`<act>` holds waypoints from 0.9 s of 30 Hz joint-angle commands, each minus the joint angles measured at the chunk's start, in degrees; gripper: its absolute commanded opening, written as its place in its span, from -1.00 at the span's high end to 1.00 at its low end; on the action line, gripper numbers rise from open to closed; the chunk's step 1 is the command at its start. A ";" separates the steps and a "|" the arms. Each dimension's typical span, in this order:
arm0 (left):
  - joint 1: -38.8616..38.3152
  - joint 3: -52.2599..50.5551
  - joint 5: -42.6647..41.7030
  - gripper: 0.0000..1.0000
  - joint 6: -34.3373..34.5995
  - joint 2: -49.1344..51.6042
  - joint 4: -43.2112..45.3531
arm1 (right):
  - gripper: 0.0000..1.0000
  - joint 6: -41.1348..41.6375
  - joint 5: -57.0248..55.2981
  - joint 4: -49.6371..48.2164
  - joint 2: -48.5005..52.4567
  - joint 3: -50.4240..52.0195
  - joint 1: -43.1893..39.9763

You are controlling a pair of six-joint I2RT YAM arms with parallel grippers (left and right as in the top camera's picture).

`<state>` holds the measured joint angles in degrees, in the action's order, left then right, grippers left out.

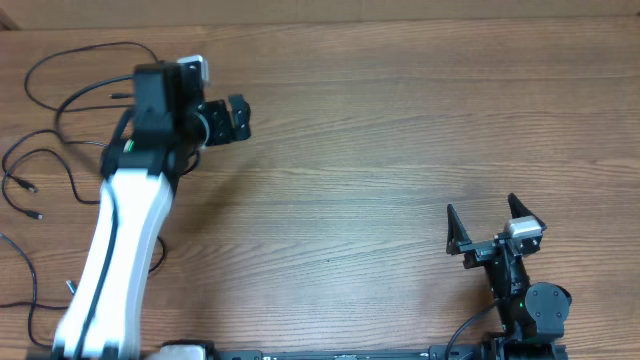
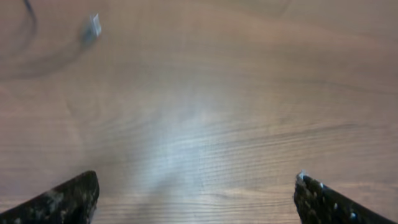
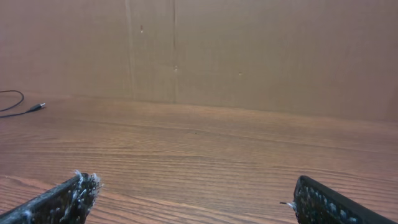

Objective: Untangle cables

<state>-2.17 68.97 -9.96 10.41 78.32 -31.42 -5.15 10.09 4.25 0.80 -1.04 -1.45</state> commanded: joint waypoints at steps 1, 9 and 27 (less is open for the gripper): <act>-0.09 -8.66 1.51 -0.99 -7.10 -9.07 3.69 | -1.00 -0.28 -0.09 -0.31 -0.63 0.55 0.15; -0.04 -30.34 1.14 -0.99 -8.79 -40.09 13.77 | -1.00 -0.28 -0.09 -0.31 -0.63 0.55 0.15; -0.09 -52.65 1.16 -0.99 -11.82 -66.69 30.42 | -1.00 -0.28 -0.09 -0.31 -0.63 0.55 0.15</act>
<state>-2.17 21.08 -9.15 0.60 15.51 -3.68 -5.17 10.07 4.14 0.73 -1.04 -1.45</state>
